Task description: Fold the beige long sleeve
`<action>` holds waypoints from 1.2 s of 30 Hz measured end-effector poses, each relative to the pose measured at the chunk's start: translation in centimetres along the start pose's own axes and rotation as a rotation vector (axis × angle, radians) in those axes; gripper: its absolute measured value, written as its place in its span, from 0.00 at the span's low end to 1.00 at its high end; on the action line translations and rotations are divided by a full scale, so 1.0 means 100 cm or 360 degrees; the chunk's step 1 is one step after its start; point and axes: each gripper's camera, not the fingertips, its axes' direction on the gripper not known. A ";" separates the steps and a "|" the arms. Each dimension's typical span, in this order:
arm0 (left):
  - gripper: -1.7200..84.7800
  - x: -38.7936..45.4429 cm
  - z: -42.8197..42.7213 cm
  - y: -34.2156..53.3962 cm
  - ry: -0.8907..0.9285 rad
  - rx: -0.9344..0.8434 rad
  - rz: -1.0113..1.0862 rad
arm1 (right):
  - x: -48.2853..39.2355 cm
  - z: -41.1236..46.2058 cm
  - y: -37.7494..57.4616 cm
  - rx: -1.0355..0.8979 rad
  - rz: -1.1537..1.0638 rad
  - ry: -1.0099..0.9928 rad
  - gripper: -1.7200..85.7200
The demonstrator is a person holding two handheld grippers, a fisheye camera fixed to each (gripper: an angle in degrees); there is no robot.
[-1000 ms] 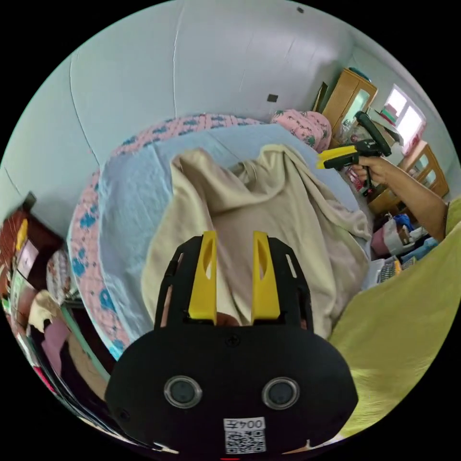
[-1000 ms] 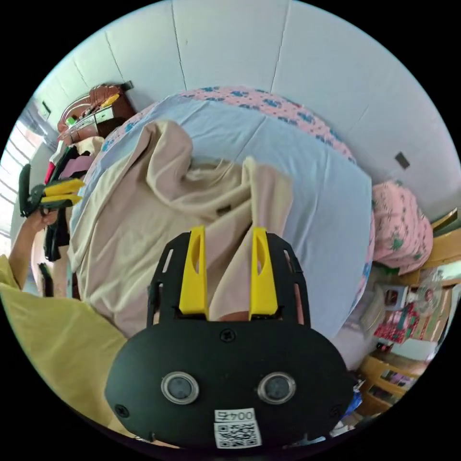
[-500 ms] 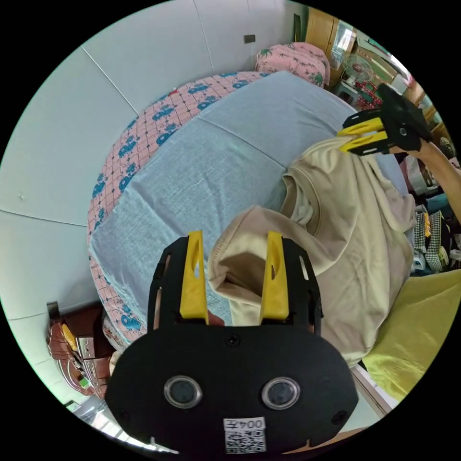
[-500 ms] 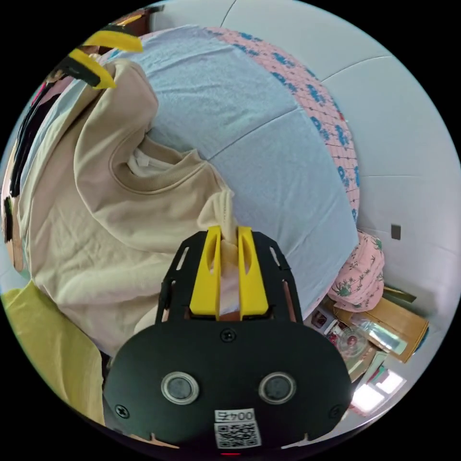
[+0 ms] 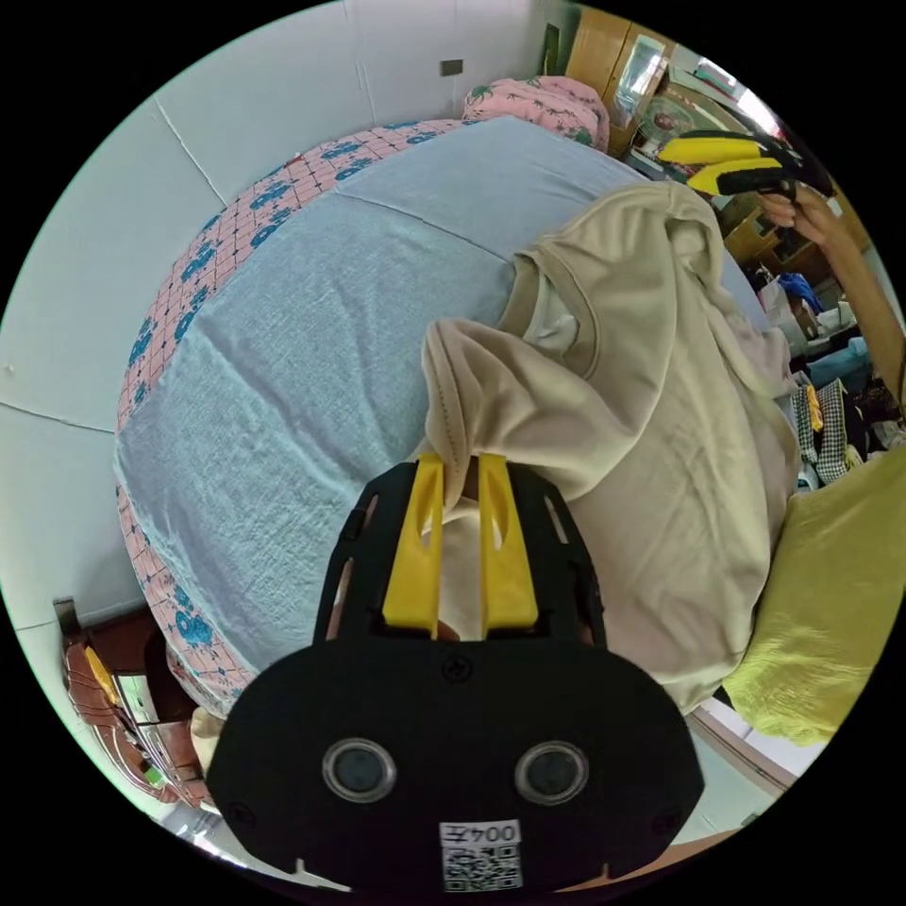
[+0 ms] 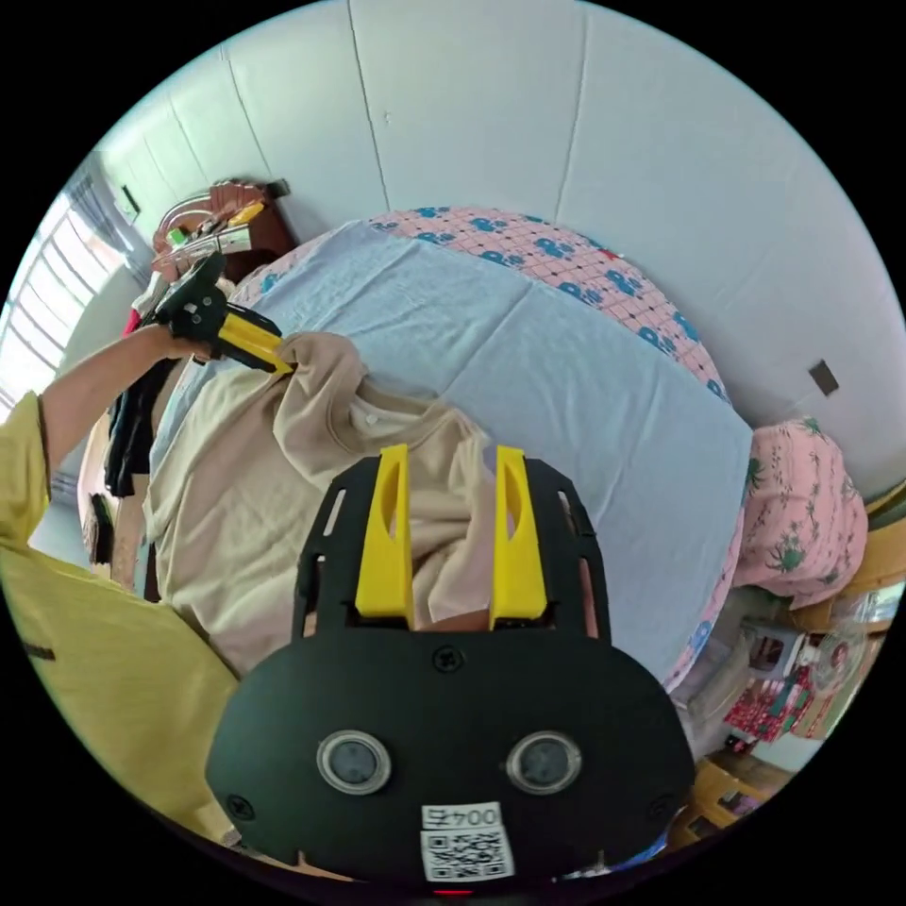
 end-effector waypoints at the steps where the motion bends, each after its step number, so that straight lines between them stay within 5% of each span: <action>1: 0.09 -0.001 0.002 -0.003 0.0018 0.0006 -0.0023 | 0.004 0.006 -0.022 -0.0051 -0.0045 -0.0024 0.18; 10: 0.10 -0.003 0.014 -0.031 0.0064 -0.0012 -0.0124 | 0.052 0.161 -0.109 -0.0859 -0.0081 -0.0058 0.20; 15: 0.07 -0.005 0.017 -0.034 0.0053 -0.0002 -0.0194 | 0.064 0.208 -0.086 -0.1153 -0.0067 -0.0157 0.10; 22: 0.05 0.017 -0.047 -0.007 -0.0323 0.0300 -0.0392 | 0.069 0.124 -0.039 -0.0516 -0.0027 -0.0104 0.05; 29: 0.04 0.061 -0.133 0.039 -0.0780 0.0632 -0.0445 | 0.057 -0.010 0.013 0.0152 -0.0031 0.0334 0.04; 36: 0.04 0.049 -0.135 0.036 -0.0877 0.0578 -0.0590 | 0.061 -0.002 0.010 0.0232 -0.0070 0.0438 0.05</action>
